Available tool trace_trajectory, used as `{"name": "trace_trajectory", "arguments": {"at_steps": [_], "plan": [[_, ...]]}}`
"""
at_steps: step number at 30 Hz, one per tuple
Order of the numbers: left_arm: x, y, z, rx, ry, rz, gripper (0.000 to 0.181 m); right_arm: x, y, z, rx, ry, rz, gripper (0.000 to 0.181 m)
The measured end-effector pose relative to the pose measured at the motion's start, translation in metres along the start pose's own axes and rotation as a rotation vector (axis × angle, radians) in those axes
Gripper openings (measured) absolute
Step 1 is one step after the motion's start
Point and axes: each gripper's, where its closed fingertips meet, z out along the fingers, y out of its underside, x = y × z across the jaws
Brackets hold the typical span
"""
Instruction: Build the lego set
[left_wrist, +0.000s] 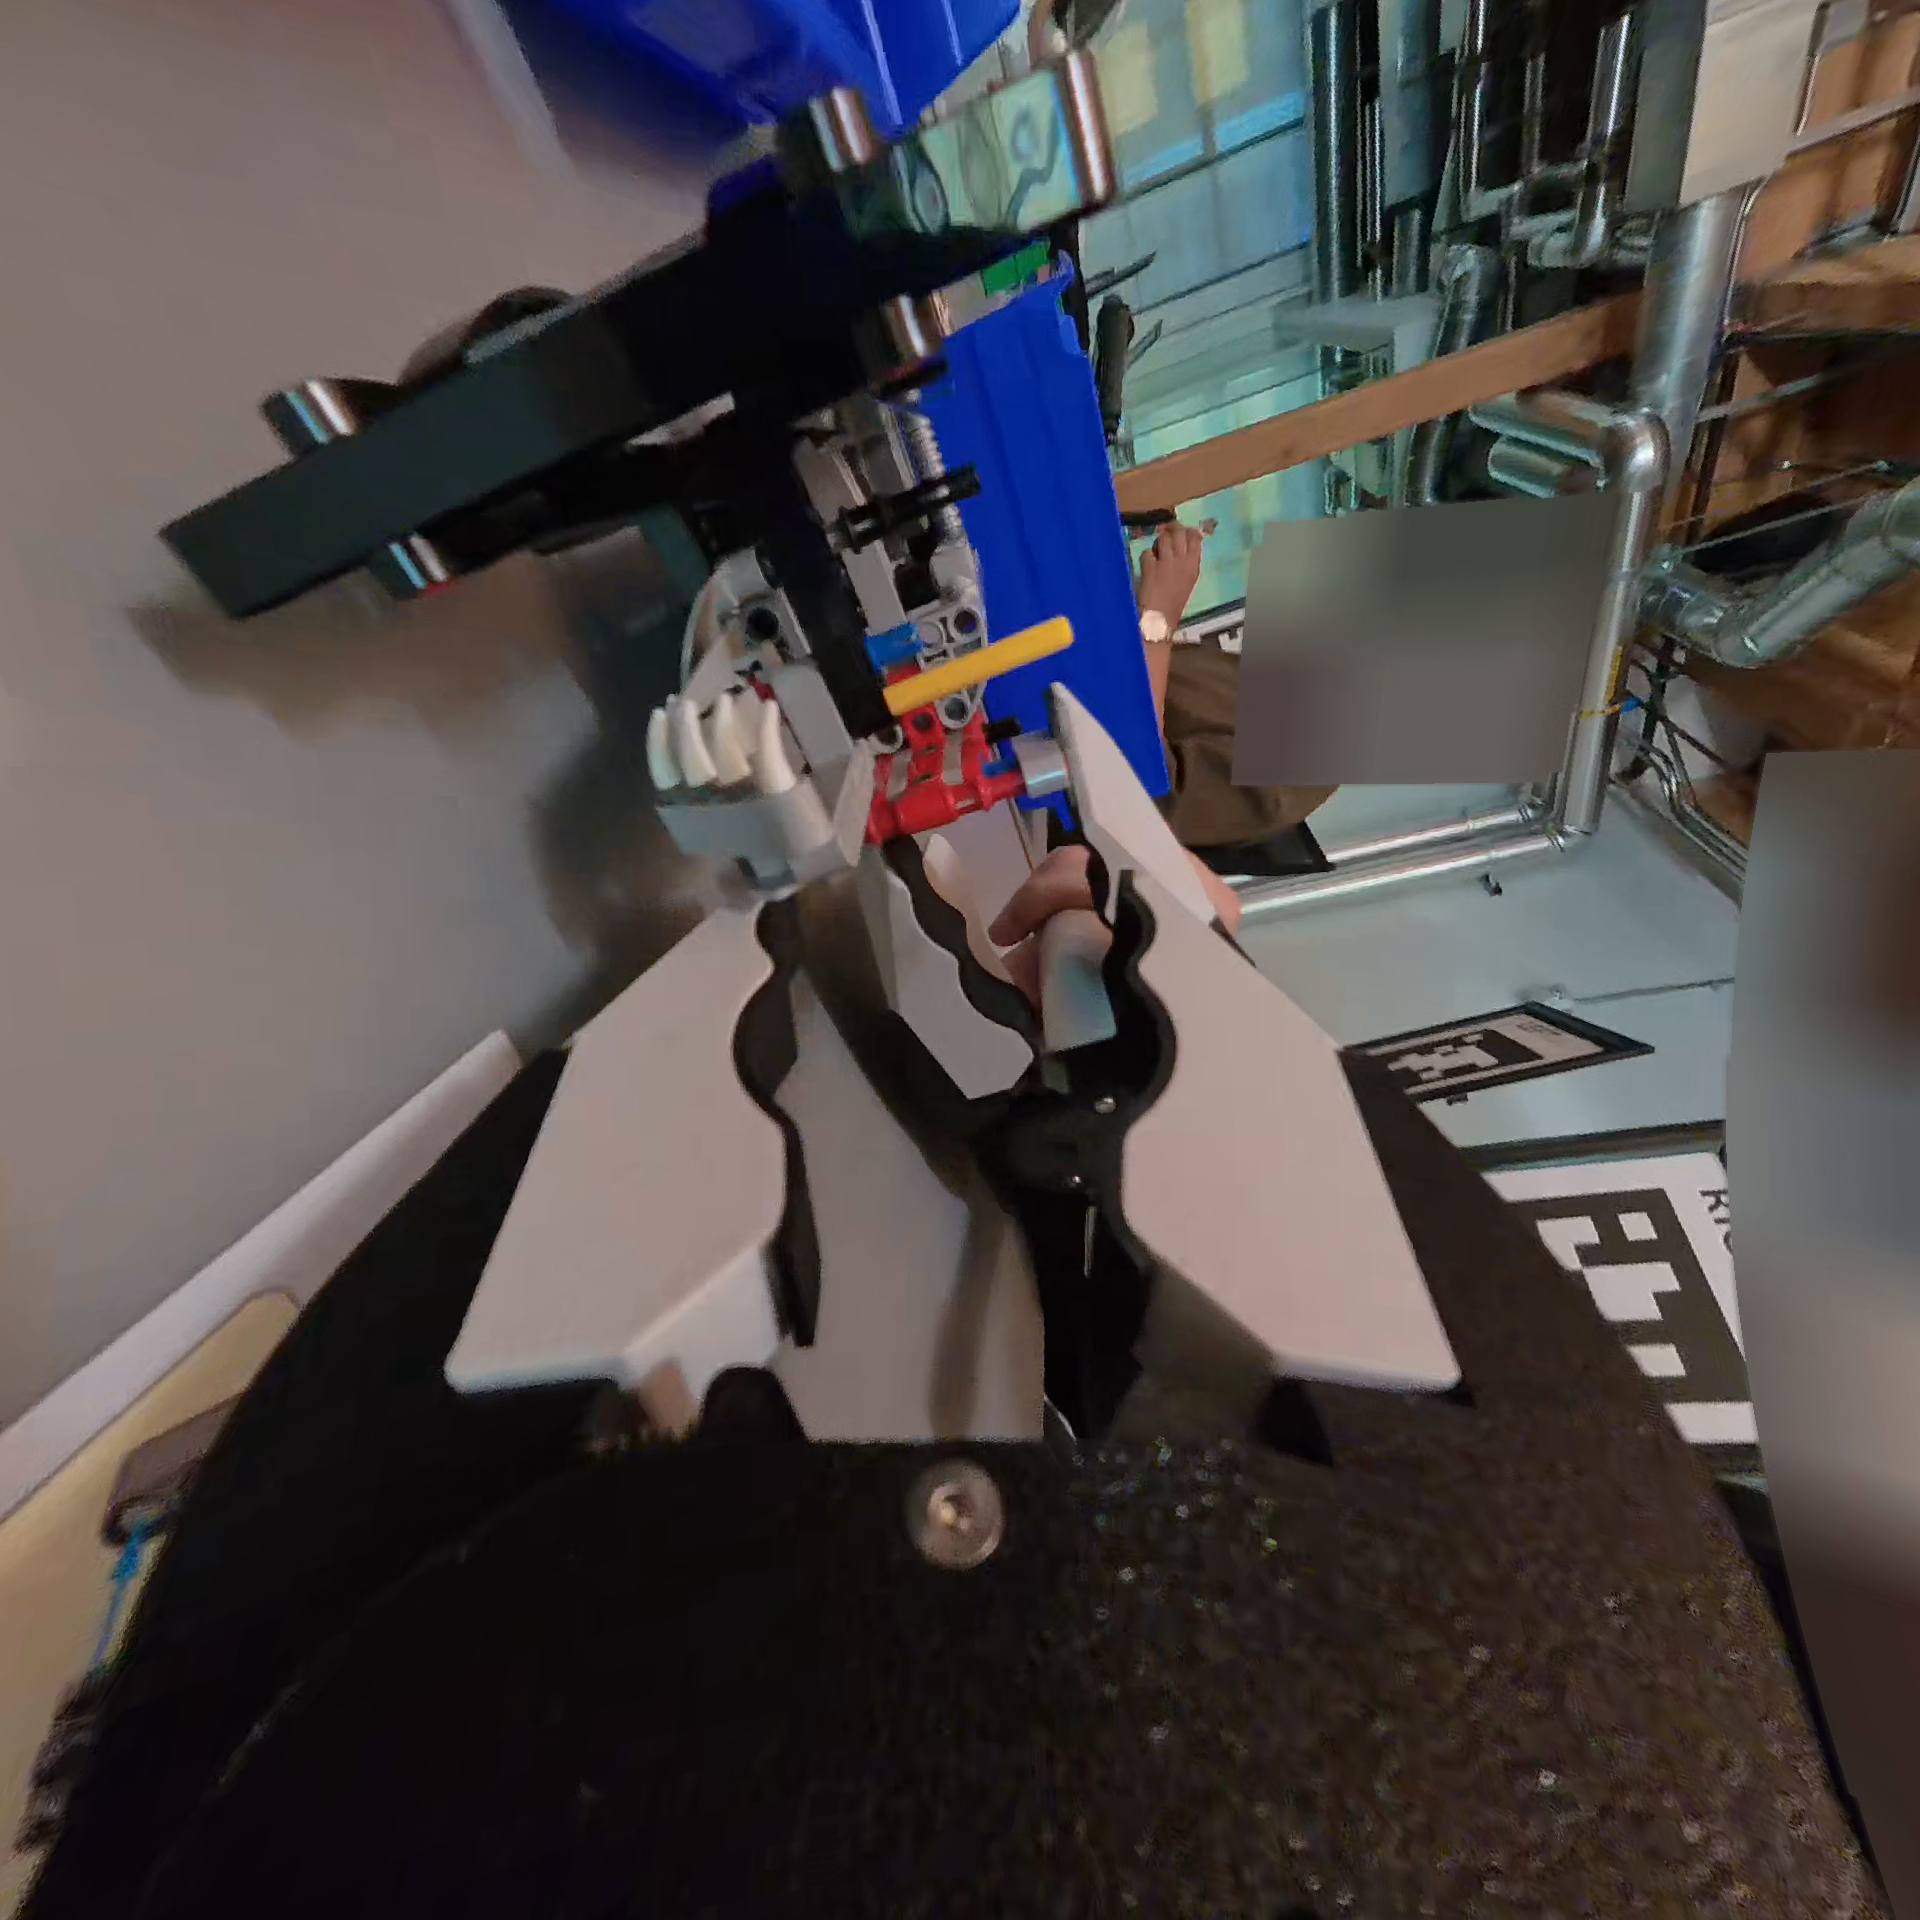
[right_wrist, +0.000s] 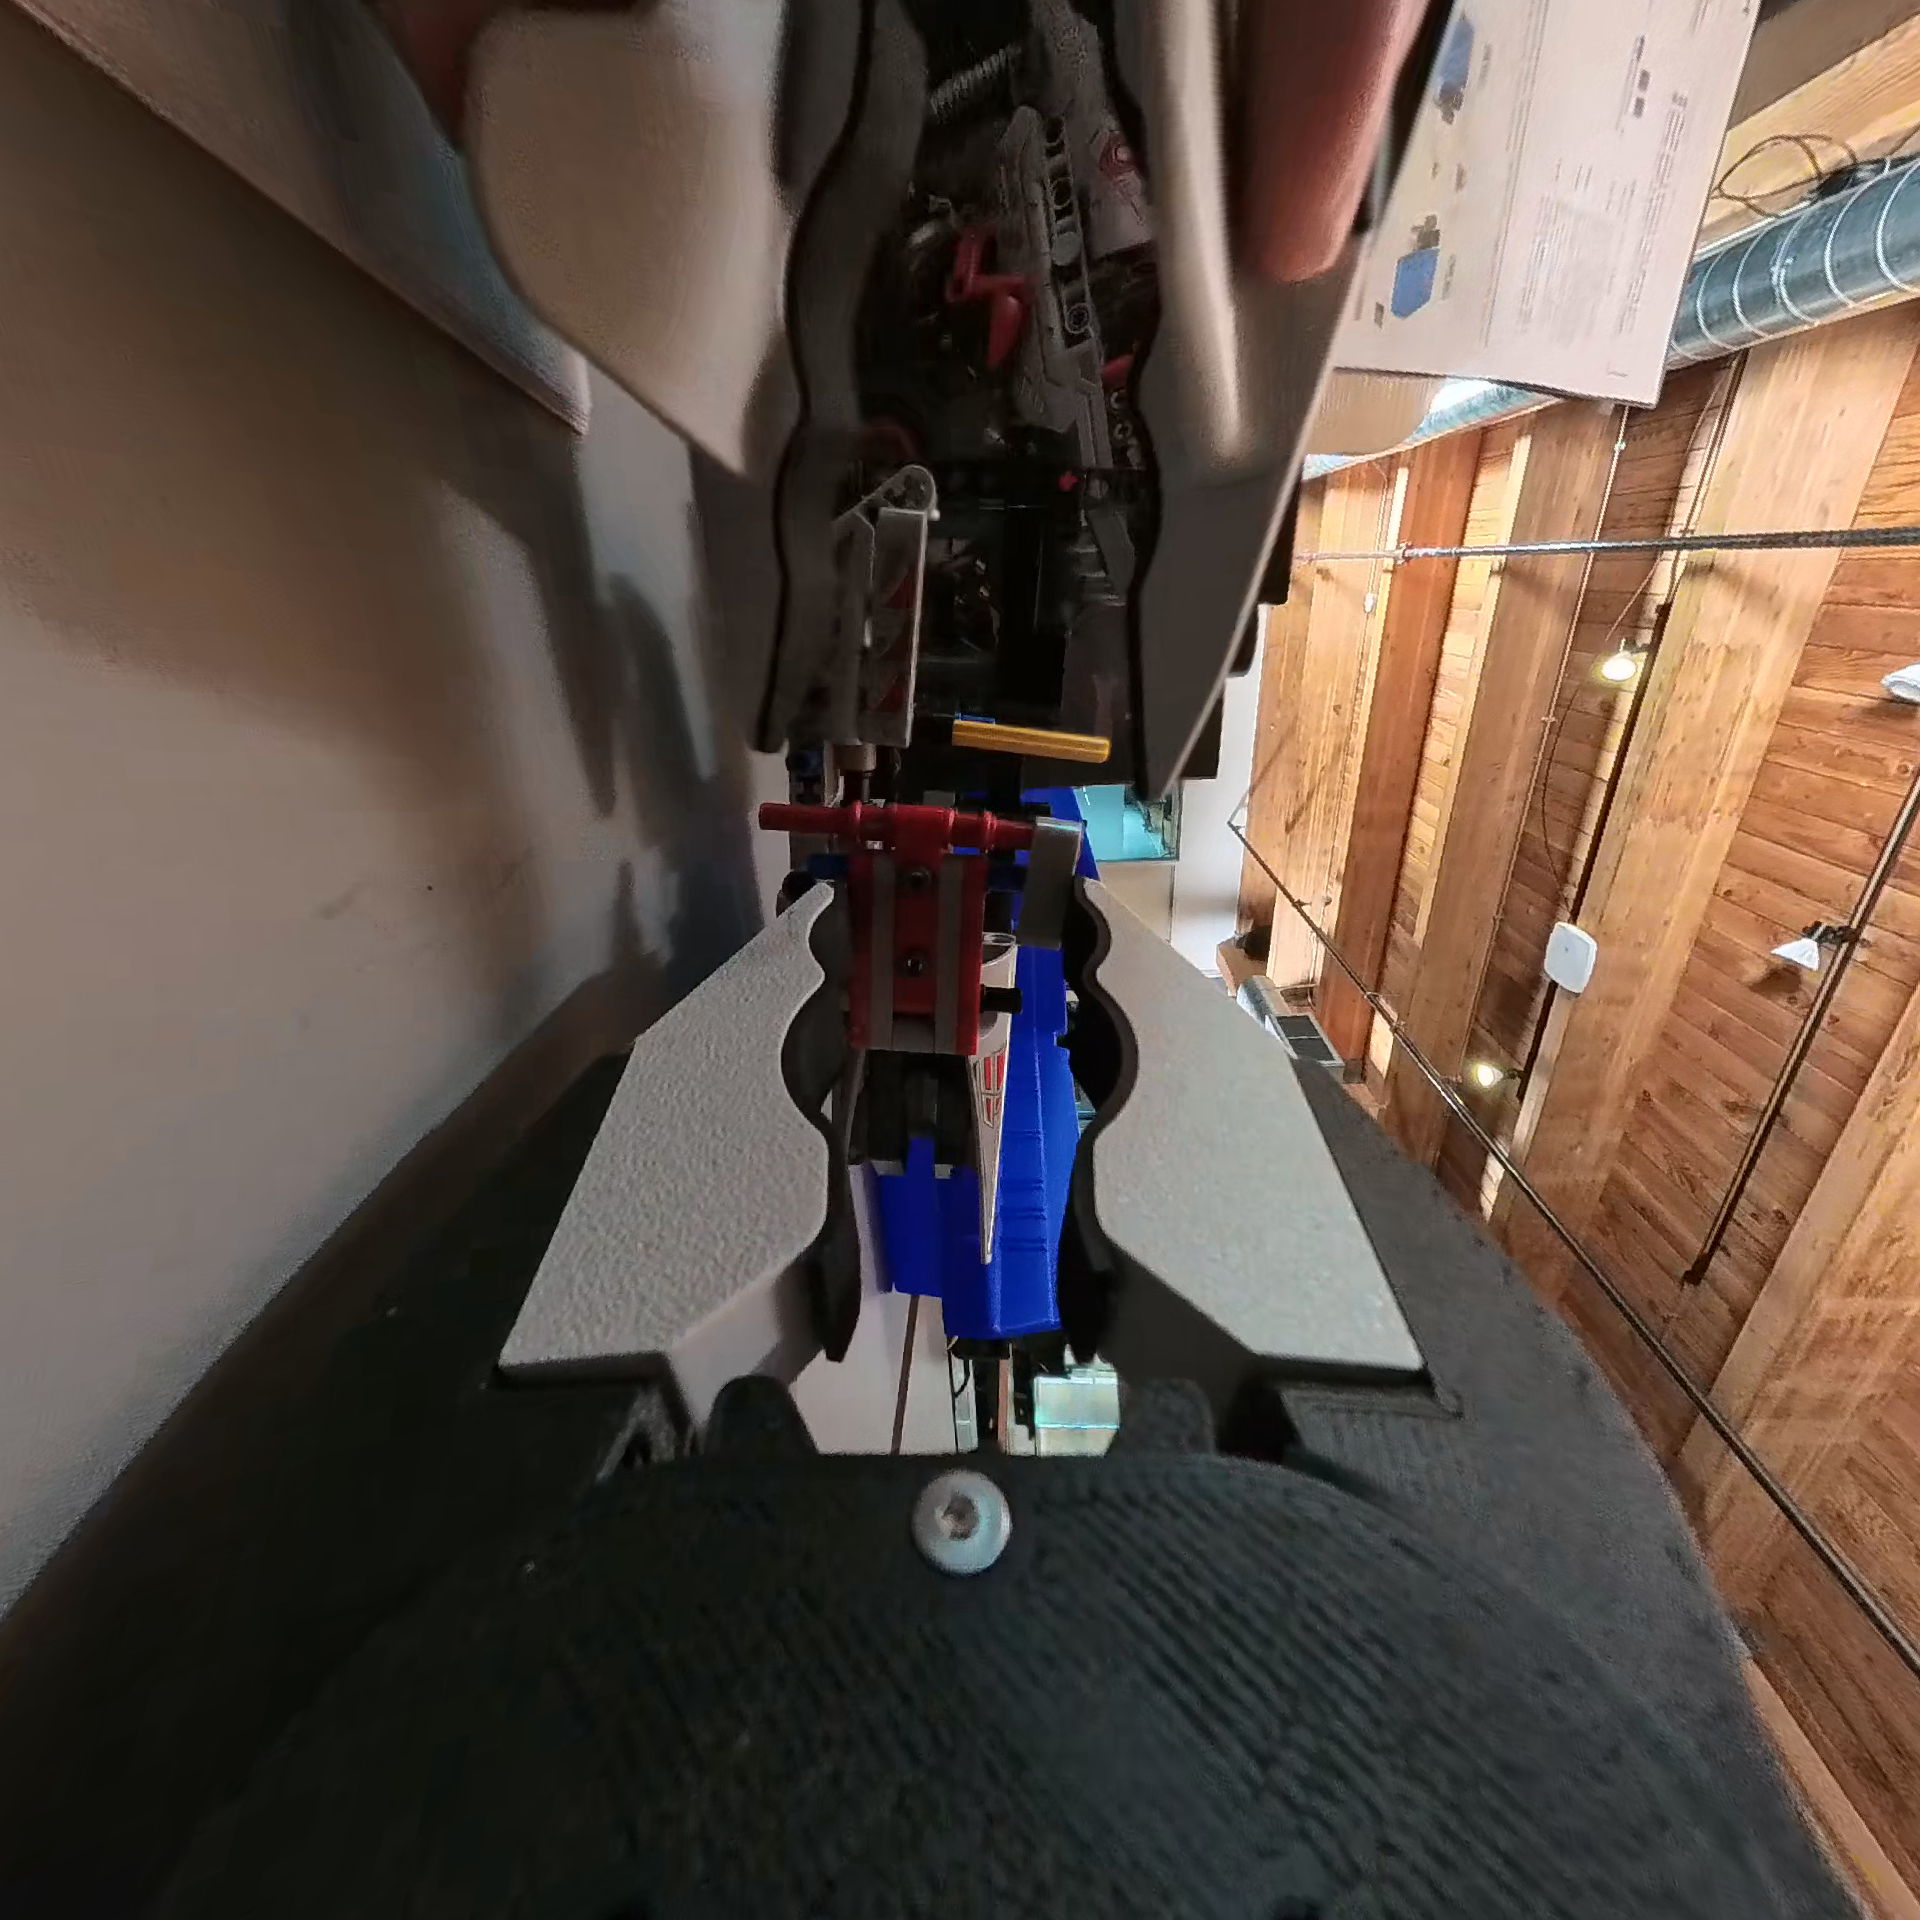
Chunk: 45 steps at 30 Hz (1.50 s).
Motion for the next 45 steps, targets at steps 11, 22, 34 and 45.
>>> {"name": "trace_trajectory", "arguments": {"at_steps": [11,22,34,45], "plan": [[0.000,-0.004,0.000,0.059,0.031,-0.105,0.057,-0.003,-0.002,-0.001,0.002,0.000,-0.046,0.040],[-0.004,-0.004,0.003,0.091,0.016,-0.160,0.044,-0.001,-0.007,-0.001,0.012,0.008,-0.064,0.040],[-0.007,-0.005,0.002,0.107,0.020,-0.160,0.038,-0.005,-0.008,0.000,0.013,-0.017,-0.060,0.040],[-0.003,-0.004,0.000,0.087,0.037,-0.124,0.047,-0.003,-0.010,-0.002,0.020,-0.006,-0.045,0.040]]}}
